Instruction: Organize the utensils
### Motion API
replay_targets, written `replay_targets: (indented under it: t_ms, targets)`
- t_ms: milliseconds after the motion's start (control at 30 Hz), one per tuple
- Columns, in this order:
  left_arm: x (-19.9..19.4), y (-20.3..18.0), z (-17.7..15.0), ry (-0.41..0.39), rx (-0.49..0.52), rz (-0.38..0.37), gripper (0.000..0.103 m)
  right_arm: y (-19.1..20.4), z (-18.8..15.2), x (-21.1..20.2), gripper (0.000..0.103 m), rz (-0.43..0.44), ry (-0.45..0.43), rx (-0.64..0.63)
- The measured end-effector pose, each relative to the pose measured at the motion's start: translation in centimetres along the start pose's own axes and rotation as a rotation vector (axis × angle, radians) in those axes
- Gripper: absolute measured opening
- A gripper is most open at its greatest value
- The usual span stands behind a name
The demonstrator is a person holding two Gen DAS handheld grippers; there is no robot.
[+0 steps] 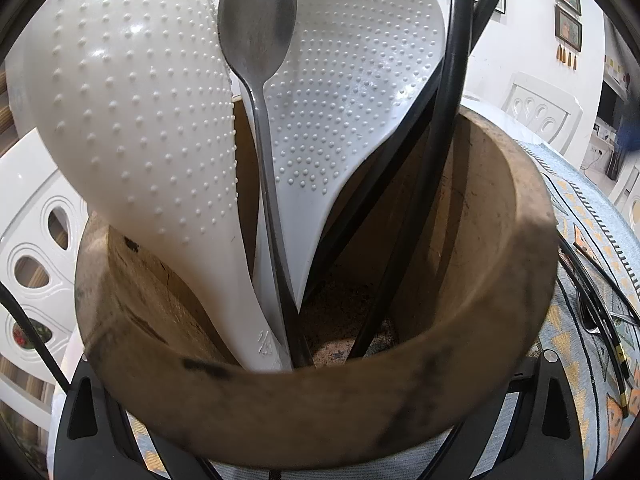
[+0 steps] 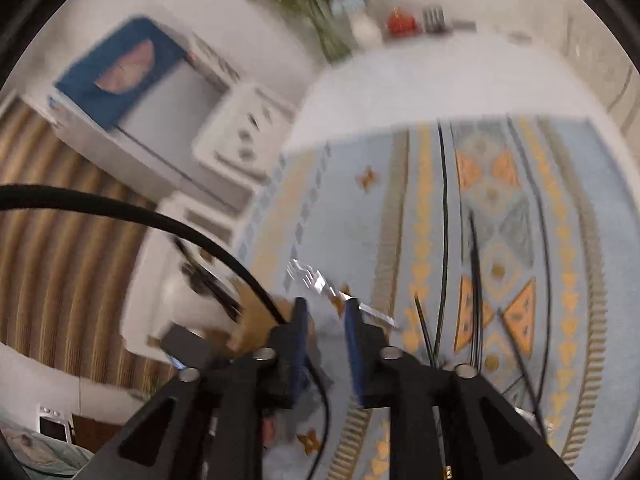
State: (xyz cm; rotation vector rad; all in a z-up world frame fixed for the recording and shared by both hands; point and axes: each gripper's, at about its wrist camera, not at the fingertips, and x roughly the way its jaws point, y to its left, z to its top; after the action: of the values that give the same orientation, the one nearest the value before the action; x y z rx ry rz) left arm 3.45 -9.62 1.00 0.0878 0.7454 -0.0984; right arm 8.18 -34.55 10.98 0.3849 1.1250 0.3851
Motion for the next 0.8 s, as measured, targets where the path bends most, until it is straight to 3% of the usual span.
replay_targets:
  t_ms: [133, 300, 367, 433, 567, 633, 733, 800]
  targets:
    - [0.3, 0.1, 0.3, 0.001, -0.001, -0.001, 0.097, -1.4, -0.3, 6.0, 0.023, -0.079, 0.152, -0.024]
    - [0.3, 0.1, 0.3, 0.002, 0.000, -0.001, 0.097, -0.9, 0.9, 10.3, 0.025, -0.126, 0.229, -0.103]
    - [0.4, 0.2, 0.3, 0.002, 0.000, -0.001, 0.097, 0.0, 1.4, 11.4, 0.033, -0.152, 0.242, -0.170]
    - [0.4, 0.2, 0.3, 0.002, 0.000, -0.001, 0.097, 0.9, 1.8, 12.4, 0.050, -0.165, 0.245, -0.250]
    - [0.4, 0.2, 0.3, 0.003, 0.000, -0.001, 0.097, 2.6, 2.4, 14.4, 0.048, -0.160, 0.253, -0.395]
    - [0.4, 0.3, 0.4, 0.004, 0.001, 0.001, 0.097, 2.8, 2.6, 15.9, 0.032, -0.146, 0.301, -0.428]
    - [0.7, 0.1, 0.5, 0.008, 0.003, 0.002, 0.097, 2.3, 2.3, 18.0, 0.028, -0.129, 0.339, -0.445]
    - [0.9, 0.1, 0.5, 0.011, 0.005, 0.005, 0.097, 2.2, 2.3, 18.2, 0.028, -0.108, 0.298, -0.455]
